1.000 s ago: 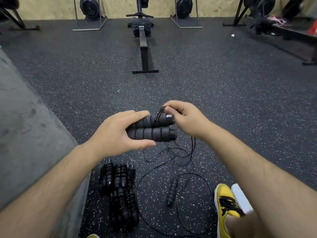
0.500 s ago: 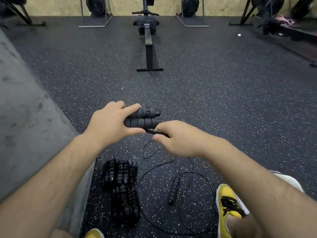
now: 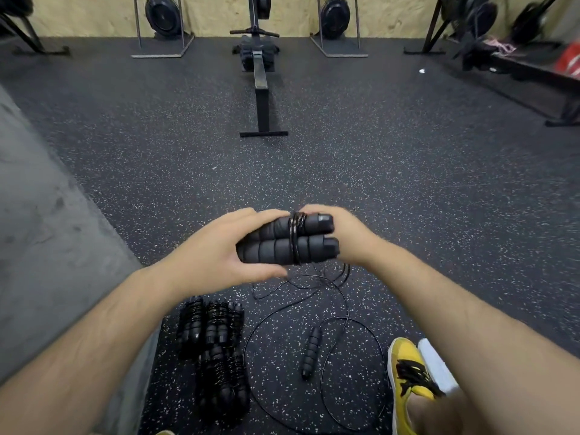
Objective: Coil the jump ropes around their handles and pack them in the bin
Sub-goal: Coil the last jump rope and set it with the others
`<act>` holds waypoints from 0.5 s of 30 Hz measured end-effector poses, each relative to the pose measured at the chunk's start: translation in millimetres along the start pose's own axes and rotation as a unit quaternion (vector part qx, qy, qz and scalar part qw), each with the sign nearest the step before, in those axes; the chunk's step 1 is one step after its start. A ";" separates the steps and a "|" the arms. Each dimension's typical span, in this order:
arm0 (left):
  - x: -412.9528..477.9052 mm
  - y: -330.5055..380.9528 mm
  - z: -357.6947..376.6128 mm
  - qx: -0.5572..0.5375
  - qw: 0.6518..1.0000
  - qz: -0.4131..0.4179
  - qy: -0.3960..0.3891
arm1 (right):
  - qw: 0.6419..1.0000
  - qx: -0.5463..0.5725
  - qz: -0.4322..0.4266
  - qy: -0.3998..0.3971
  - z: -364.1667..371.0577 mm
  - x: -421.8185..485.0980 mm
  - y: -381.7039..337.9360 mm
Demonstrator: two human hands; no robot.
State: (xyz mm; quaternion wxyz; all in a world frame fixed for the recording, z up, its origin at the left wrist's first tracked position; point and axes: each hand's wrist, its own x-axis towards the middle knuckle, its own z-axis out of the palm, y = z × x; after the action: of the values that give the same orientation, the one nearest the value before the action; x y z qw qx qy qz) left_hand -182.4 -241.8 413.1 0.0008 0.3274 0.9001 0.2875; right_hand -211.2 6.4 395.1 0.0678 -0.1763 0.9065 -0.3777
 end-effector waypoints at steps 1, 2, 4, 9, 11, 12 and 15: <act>-0.1 -1.1 -0.1 -0.003 1.000 -0.011 0.011 | 0.998 -0.039 0.014 -0.040 9.5 -1.8 -1.9; 0.5 -4.0 -0.1 0.009 0.999 -0.022 0.026 | 0.994 -0.080 0.020 -0.074 20.6 -3.4 -4.5; 2.4 -13.8 -0.5 0.054 0.995 -0.051 0.060 | 0.990 -0.091 0.032 -0.098 41.4 -9.1 -16.7; 6.1 -32.1 -0.8 0.153 0.976 -0.133 0.082 | 0.979 -0.028 0.082 -0.184 49.9 -34.4 -50.8; 7.1 -35.2 2.3 0.196 0.967 -0.155 0.051 | 0.975 -0.050 0.065 -0.207 39.1 -41.7 -61.5; 8.1 -36.0 4.0 0.225 0.960 -0.161 0.030 | 0.977 -0.067 0.047 -0.198 32.9 -42.9 -65.8; 10.8 -34.3 7.6 0.290 0.948 -0.132 -0.007 | 0.986 -0.120 -0.015 -0.117 13.0 -39.4 -72.2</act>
State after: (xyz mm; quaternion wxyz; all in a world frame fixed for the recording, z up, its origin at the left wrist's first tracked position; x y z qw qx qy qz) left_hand -209.6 -252.8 391.0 -0.0498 0.1934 0.9798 0.0088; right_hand -151.9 -34.7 436.7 0.1465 -0.2401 0.9281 -0.2441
